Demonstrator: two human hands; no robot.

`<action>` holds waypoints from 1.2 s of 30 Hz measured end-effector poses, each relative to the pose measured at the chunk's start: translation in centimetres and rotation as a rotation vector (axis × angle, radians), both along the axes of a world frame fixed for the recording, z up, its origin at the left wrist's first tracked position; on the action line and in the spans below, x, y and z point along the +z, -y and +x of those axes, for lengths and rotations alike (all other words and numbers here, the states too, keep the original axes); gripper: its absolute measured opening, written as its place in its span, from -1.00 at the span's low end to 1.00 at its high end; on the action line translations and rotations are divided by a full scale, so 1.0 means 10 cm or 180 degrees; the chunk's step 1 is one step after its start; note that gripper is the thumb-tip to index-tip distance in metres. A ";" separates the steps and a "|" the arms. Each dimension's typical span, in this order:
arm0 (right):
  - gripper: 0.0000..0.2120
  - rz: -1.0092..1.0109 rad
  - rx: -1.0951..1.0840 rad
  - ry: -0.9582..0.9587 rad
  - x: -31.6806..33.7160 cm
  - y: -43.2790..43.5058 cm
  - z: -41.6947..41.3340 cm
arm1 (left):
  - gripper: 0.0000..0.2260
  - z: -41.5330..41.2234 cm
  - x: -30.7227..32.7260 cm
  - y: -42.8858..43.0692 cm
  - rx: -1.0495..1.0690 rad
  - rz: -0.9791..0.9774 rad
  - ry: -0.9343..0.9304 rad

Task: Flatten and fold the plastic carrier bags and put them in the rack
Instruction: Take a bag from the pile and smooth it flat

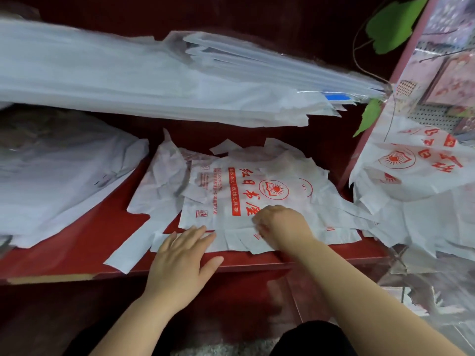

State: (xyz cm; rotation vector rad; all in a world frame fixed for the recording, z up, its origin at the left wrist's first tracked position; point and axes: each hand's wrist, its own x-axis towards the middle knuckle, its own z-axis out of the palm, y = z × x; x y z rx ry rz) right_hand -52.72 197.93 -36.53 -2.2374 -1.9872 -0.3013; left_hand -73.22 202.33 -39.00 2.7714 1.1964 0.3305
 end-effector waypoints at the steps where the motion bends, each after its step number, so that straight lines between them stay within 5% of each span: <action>1: -0.83 0.0130 0.0101 0.0154 0.00 -0.04 0.02 | -0.15 -0.01 -0.01 0.00 0.0012 -0.0051 0.0020; 6: -0.75 0.0683 0.0111 0.0156 -0.05 -0.06 0.05 | -0.32 -0.03 -0.10 0.01 0.0017 0.0175 0.0338; 8: -0.87 0.1038 0.0296 -0.0191 -0.04 -0.01 0.04 | -0.36 -0.03 -0.12 0.00 0.0142 0.0381 0.0765; 13: -0.73 0.1437 0.0995 -0.1405 -0.08 0.27 -0.04 | -0.48 -0.11 -0.18 -0.10 -0.0052 0.0796 0.1615; 16: -0.72 0.1369 0.1062 -0.1150 -0.17 0.39 -0.01 | -0.72 -0.20 -0.16 -0.22 -0.0399 0.0957 0.1749; 17: -0.72 0.1364 0.1042 -0.0923 -0.19 0.41 0.02 | -0.64 -0.22 -0.14 -0.24 -0.0510 0.0954 0.1735; 19: -0.70 0.1398 0.0683 -0.0379 -0.18 0.45 0.06 | -0.46 -0.25 -0.12 -0.22 -0.0749 0.0916 0.1699; 24: -0.72 0.1460 -0.1180 -0.0065 0.01 0.59 0.11 | -0.51 -0.26 -0.14 0.08 -0.1182 0.0853 0.1744; 27: -0.51 0.0850 -0.1811 -0.0648 0.18 0.63 0.18 | -0.71 -0.16 -0.23 0.33 -0.1357 0.0761 0.1715; 30: -0.46 0.1324 -0.1905 -0.1718 0.24 0.70 0.30 | -0.88 0.03 -0.27 0.53 -0.1419 0.0626 0.1869; 36: -0.64 0.1593 -0.2141 -0.4625 0.25 0.69 0.48 | -0.72 0.38 -0.16 0.71 -0.1434 0.0234 0.1449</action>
